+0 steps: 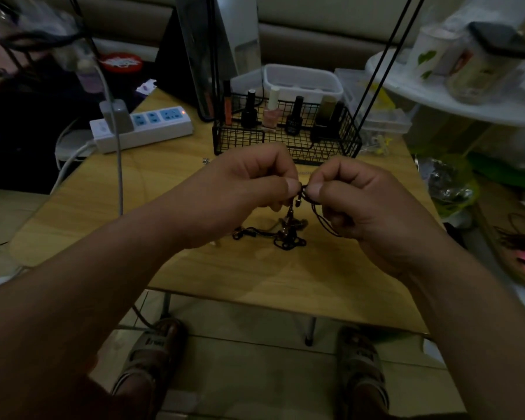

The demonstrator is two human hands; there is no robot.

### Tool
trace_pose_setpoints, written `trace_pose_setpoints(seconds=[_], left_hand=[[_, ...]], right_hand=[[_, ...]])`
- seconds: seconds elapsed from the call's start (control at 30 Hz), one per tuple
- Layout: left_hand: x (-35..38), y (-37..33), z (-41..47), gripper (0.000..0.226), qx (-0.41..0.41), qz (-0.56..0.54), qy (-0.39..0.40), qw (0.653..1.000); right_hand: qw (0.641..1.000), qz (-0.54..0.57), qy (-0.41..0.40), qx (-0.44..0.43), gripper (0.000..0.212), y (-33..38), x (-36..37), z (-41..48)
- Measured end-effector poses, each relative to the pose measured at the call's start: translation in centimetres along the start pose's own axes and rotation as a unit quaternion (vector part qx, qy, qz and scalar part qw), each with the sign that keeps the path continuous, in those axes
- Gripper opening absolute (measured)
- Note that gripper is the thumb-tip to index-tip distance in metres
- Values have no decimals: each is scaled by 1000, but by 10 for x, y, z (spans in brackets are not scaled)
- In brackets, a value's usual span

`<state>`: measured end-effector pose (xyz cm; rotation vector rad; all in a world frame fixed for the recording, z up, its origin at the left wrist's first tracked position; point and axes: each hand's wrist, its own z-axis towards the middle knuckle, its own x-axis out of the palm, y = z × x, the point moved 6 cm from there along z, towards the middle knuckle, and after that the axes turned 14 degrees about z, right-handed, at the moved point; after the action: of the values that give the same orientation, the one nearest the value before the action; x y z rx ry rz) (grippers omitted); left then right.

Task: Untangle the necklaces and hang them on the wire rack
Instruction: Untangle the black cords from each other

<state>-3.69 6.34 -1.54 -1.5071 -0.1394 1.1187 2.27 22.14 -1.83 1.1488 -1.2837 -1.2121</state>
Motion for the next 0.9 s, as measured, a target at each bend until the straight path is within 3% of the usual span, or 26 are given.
trace_pose_setpoints(seconds=[0.13,0.27,0.47,0.63,0.77,0.9], left_hand=[[3,4,1,5,-21,-84,34,996],[3,6,2,6,-21,-100,39,994],[-3,1,2,11,-5,-15,-17,1000],[-4,-4,2,8,9,33,-60,998],[-2,-9,1,8,20,75,-71,994],[-1,-11,-2,5,49,136,-92,985]], right_hand=[[999,43,14,14,12,2,1,0],[998,44,49,25,16,5,4,-3],[999,27,44,12,6,5,-1,-4],[1000,6,28,-12,21,5,-3,-6],[998,-54,6,-33,6,6,-4,-7],[995,-88,-12,-46,6,4,-3,-6]])
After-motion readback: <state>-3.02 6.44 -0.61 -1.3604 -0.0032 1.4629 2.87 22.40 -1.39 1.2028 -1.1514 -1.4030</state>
